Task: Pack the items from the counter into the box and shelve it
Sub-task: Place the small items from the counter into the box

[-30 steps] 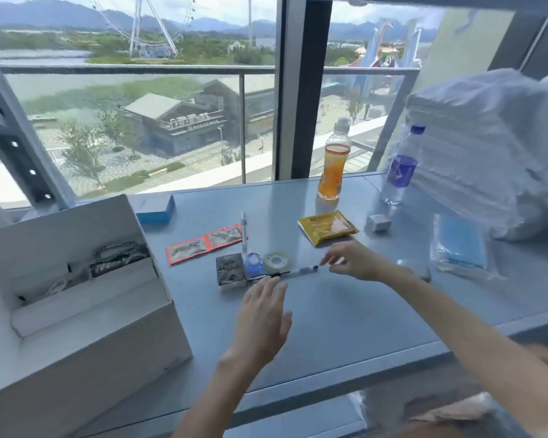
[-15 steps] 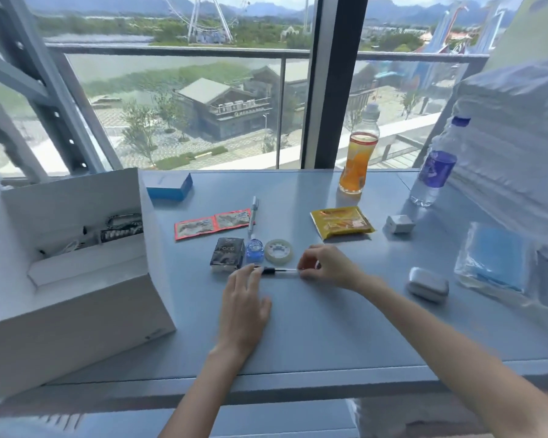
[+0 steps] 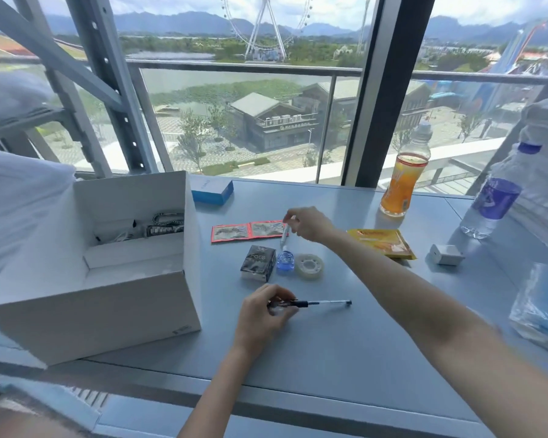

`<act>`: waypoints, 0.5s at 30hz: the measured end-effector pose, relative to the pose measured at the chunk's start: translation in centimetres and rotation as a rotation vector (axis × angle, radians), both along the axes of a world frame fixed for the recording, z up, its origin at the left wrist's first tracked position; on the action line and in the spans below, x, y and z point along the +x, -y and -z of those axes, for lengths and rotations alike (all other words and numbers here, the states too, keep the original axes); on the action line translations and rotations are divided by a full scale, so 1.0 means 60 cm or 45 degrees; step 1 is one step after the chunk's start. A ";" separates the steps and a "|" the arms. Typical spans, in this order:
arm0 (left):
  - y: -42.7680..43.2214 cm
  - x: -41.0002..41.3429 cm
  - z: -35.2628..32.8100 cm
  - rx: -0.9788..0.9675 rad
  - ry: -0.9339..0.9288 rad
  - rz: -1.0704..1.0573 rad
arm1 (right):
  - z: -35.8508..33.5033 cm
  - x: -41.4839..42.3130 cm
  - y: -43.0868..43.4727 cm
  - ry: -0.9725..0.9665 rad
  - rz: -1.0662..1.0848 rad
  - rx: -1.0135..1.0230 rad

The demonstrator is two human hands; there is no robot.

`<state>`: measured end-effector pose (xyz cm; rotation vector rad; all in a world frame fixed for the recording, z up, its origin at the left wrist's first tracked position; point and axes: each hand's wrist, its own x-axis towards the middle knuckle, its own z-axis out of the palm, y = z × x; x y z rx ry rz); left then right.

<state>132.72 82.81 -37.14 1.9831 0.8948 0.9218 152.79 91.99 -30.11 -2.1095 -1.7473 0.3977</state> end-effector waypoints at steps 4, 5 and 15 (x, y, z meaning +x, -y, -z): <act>-0.006 -0.009 -0.006 -0.197 0.218 -0.075 | 0.045 0.001 -0.053 0.139 0.088 -0.195; -0.007 -0.010 -0.005 -0.225 0.257 -0.083 | 0.055 0.006 -0.057 0.142 0.122 -0.197; -0.023 -0.010 0.008 -0.473 0.636 -0.074 | 0.038 0.039 0.094 -0.692 0.187 0.054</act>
